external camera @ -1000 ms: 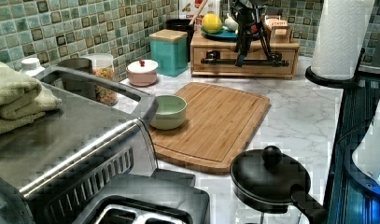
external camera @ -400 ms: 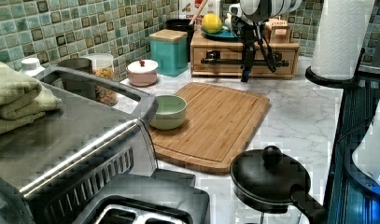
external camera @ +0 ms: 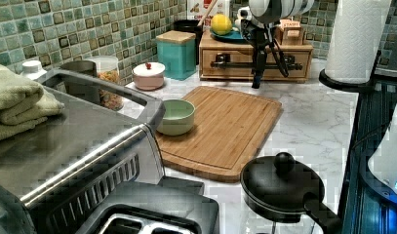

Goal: Open the drawer.

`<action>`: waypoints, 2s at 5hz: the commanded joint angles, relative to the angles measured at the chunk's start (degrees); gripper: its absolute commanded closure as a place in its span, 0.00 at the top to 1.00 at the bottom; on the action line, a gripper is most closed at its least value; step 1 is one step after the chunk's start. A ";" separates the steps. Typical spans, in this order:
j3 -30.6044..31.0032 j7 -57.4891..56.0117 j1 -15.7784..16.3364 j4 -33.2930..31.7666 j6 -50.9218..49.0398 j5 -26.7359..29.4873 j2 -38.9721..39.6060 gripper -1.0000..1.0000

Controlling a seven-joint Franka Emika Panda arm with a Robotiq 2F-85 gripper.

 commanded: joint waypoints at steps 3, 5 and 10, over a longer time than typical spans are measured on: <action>9.82 -1.97 4.11 -10.07 -7.69 6.71 -9.14 1.00; 11.32 11.74 7.41 -16.20 -8.31 1.77 -14.10 1.00; 17.13 31.91 14.39 -19.34 -13.59 8.73 -21.97 1.00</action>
